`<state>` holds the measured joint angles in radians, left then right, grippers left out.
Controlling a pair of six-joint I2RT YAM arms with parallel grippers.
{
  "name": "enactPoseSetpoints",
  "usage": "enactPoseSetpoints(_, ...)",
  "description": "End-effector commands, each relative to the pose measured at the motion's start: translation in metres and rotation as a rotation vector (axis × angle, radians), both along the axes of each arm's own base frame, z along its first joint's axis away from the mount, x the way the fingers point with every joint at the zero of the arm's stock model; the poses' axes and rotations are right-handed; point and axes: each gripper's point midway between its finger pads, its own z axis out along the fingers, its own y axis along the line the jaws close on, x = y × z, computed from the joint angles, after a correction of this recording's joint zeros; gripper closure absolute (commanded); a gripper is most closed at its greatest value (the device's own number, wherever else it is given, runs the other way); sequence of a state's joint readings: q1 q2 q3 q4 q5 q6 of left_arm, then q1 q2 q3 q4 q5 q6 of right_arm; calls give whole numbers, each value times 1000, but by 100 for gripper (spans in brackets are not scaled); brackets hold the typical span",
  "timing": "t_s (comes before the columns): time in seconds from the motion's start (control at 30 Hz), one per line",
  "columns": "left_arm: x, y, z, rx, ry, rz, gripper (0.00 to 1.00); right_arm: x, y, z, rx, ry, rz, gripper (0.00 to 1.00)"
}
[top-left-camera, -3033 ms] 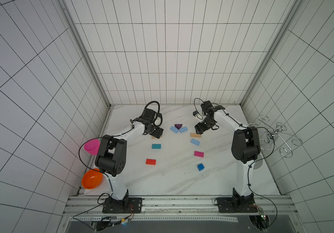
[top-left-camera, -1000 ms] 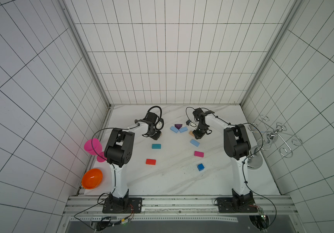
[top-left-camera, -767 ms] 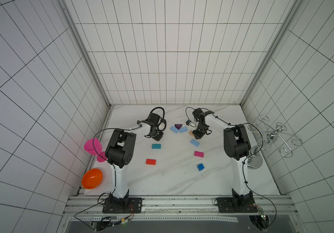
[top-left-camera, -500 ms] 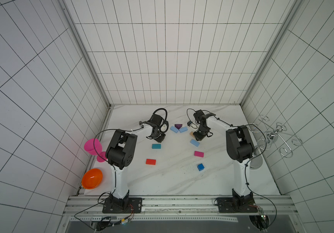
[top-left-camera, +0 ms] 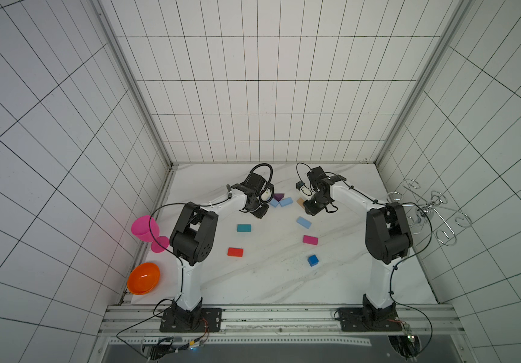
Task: Assemble a heart with building blocks
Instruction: Pick up the building block from the center of the board, then assemble the building block at the center of the board.
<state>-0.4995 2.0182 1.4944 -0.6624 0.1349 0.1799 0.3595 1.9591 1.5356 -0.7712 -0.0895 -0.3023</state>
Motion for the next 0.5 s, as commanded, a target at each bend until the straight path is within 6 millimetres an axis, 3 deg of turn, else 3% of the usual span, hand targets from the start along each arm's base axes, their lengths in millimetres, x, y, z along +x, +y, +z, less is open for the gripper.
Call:
enactPoseSetpoints(0.0, 0, -3, -17, 22, 41, -2, 76, 0, 0, 9, 32, -9, -23, 94)
enactPoseSetpoints(0.47, 12, -9, -23, 40, 40, 6, 76, -17, 6, -20, 58, 77, -38, 95)
